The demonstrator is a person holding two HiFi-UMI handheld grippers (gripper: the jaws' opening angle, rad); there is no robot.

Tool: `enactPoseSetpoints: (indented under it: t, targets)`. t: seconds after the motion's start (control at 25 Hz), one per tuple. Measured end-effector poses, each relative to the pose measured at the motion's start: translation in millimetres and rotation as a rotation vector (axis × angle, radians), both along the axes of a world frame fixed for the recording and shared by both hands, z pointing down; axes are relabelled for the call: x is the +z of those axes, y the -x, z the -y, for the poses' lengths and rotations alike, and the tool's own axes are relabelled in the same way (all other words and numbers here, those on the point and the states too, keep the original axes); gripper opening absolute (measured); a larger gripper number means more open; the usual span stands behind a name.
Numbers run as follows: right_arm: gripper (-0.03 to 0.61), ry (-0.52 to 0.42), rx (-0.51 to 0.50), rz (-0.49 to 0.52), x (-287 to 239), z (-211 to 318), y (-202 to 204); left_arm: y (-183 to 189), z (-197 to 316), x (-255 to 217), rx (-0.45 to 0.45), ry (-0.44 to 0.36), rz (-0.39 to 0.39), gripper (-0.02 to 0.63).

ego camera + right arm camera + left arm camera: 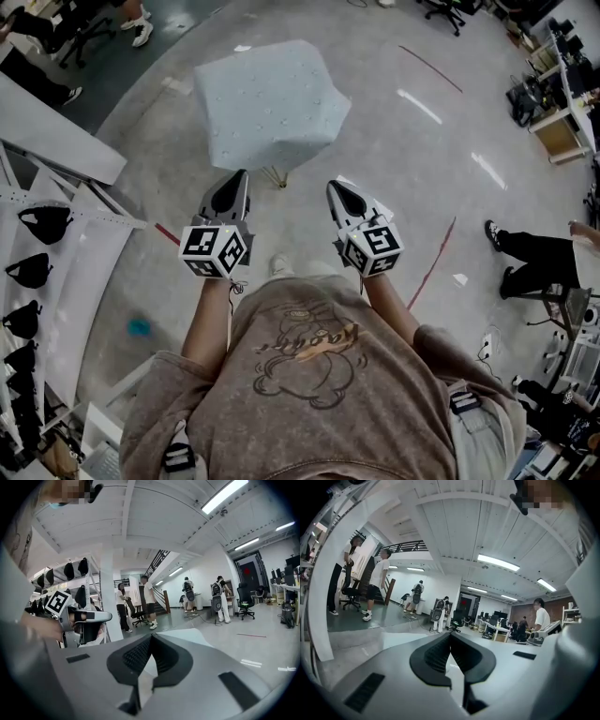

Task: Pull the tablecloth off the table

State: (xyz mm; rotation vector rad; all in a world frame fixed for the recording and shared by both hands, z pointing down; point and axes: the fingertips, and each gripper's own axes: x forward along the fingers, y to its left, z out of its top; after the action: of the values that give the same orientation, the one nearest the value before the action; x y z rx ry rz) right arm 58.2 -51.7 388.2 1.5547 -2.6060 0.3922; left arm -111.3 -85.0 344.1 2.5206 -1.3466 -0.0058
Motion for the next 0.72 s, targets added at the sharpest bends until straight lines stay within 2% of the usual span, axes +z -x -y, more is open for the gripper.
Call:
enactPoseSetpoints:
  t: [0.48,0.72]
  targets:
    - [0.008,-0.050,-0.033,0.010,-25,34,-25,-13,14,-11,-0.051,-0.011,-0.011,0.020]
    - [0.008,-0.052,-0.052,0.029,-20,48,-23,-6,19,-11,-0.105,-0.038,-0.025,0.020]
